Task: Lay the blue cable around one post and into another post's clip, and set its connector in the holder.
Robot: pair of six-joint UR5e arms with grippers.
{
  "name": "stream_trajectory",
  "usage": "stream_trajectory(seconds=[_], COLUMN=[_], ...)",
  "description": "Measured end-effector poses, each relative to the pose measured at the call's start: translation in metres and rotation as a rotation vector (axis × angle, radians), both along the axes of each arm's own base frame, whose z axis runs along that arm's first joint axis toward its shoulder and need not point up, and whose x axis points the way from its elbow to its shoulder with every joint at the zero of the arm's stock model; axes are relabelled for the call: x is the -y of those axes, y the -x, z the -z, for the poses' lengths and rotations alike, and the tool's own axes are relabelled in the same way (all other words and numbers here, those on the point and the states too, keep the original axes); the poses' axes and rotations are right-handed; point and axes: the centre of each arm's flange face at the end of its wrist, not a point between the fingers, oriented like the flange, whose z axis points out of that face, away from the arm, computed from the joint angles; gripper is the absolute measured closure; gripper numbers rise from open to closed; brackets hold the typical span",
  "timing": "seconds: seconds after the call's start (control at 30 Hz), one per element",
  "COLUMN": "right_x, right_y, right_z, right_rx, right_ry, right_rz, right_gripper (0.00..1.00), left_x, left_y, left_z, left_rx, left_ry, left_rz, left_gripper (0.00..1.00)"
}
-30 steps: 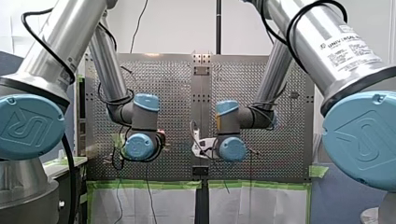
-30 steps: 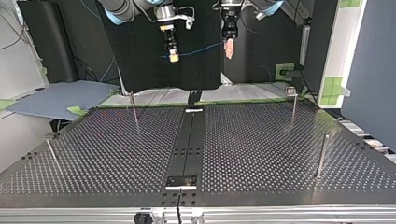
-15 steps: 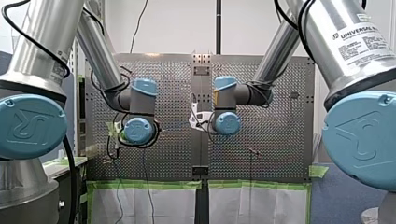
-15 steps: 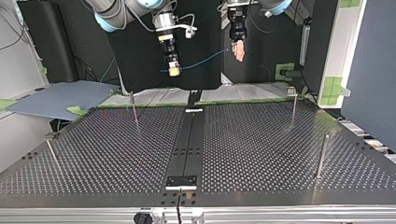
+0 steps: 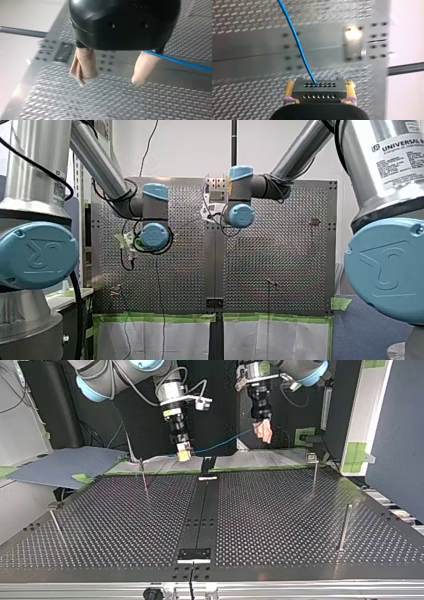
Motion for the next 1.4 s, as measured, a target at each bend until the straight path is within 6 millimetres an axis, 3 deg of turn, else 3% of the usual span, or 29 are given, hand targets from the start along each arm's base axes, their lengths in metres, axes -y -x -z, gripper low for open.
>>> stream_trajectory(seconds=[0.1, 0.27, 0.67, 1.17, 1.4], right_x=[0.000, 0.000, -0.004, 0.000, 0.002], right_y=[-0.002, -0.008, -0.014, -0.071, -0.095], right_z=[-0.024, -0.043, -0.041, -0.018, -0.037], right_rx=[0.012, -0.004, -0.056, -0.133, -0.104], right_ry=[0.021, 0.034, 0.009, 0.004, 0.037], right_rz=[-0.018, -0.055, -0.097, -0.169, -0.188], right_gripper=[1.00, 1.00, 1.00, 1.00, 1.00], left_x=[-0.003, -0.012, -0.046, -0.093, -0.115], left_y=[-0.013, -0.029, -0.046, -0.058, -0.070], left_z=[-0.020, -0.048, -0.102, -0.172, -0.191], left_rx=[0.027, 0.062, 0.109, 0.184, 0.185], left_ry=[0.039, 0.090, 0.144, 0.200, 0.207], left_rz=[-0.004, -0.004, -0.016, -0.077, -0.140], left_gripper=[0.00, 0.00, 0.00, 0.00, 0.00])
